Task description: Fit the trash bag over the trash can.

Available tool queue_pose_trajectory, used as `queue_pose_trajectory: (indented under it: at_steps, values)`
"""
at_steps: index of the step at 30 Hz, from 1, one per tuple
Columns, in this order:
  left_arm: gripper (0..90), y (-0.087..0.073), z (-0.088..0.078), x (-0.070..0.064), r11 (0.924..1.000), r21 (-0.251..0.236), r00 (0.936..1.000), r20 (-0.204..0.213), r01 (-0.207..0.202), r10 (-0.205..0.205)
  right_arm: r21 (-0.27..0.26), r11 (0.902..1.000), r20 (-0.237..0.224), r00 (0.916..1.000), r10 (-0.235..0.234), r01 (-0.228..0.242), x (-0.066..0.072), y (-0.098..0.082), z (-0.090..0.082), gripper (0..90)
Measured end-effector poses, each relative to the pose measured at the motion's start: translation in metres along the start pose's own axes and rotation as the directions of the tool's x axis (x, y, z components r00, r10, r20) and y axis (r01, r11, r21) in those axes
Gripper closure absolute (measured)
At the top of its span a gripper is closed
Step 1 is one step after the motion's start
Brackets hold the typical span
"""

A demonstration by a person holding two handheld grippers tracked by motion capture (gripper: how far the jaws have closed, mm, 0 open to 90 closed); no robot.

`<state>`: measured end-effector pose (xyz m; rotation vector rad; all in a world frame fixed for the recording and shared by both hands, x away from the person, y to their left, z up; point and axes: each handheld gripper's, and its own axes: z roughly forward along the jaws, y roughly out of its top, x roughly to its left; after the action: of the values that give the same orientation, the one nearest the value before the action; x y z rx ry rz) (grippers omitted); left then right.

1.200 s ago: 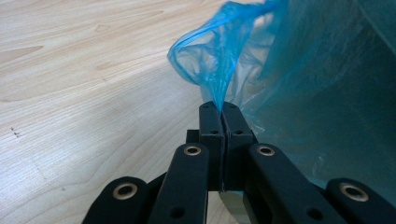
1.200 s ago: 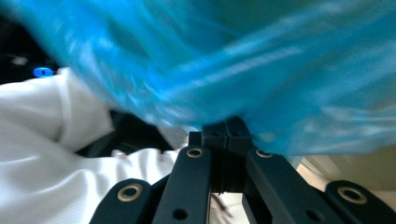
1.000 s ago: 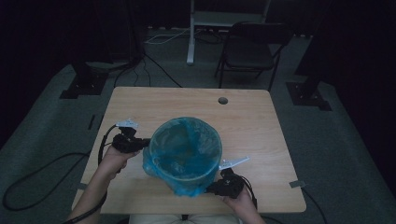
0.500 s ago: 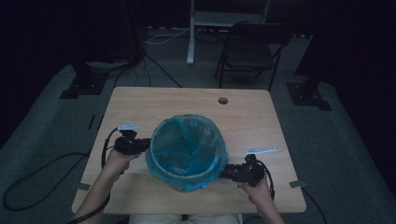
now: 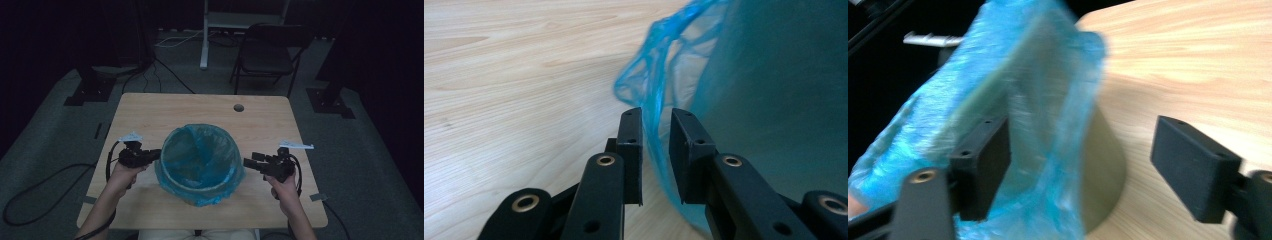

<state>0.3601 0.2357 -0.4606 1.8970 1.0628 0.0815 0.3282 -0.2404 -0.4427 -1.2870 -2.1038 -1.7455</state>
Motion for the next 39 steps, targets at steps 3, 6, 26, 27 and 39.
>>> queue_pose_trajectory:
  at_steps: [3,6,26,27,39]
  values:
    - [80.6,0.002,0.002,-0.002,1.0000,0.003,0.9998,0.020,-0.004,0.003,0.064,0.9958,-0.071,0.9957,-0.061,0.065,0.003,0.005,0.015,43.7]
    - [90.0,0.002,0.006,-0.006,0.9995,0.019,0.9996,0.006,-0.027,0.027,0.093,0.9922,-0.081,0.9938,-0.077,0.084,0.003,0.005,0.025,84.4]
    - [36.5,-0.017,0.007,-0.005,0.9959,-0.036,0.9857,-0.150,-0.083,0.077,0.095,0.9903,0.284,0.9508,-0.124,0.101,-0.028,-0.006,0.046,21.5]
    - [31.4,-0.018,0.006,-0.003,0.9966,-0.043,0.9870,-0.148,-0.070,0.063,0.094,0.9888,0.304,0.9425,-0.139,0.115,-0.032,-0.003,0.043,18.2]
    - [10.4,-0.038,-0.008,0.003,0.9899,-0.121,0.9917,-0.114,-0.074,0.060,0.055,0.9976,0.332,0.9414,-0.059,0.043,-0.058,-0.018,0.032,16.9]
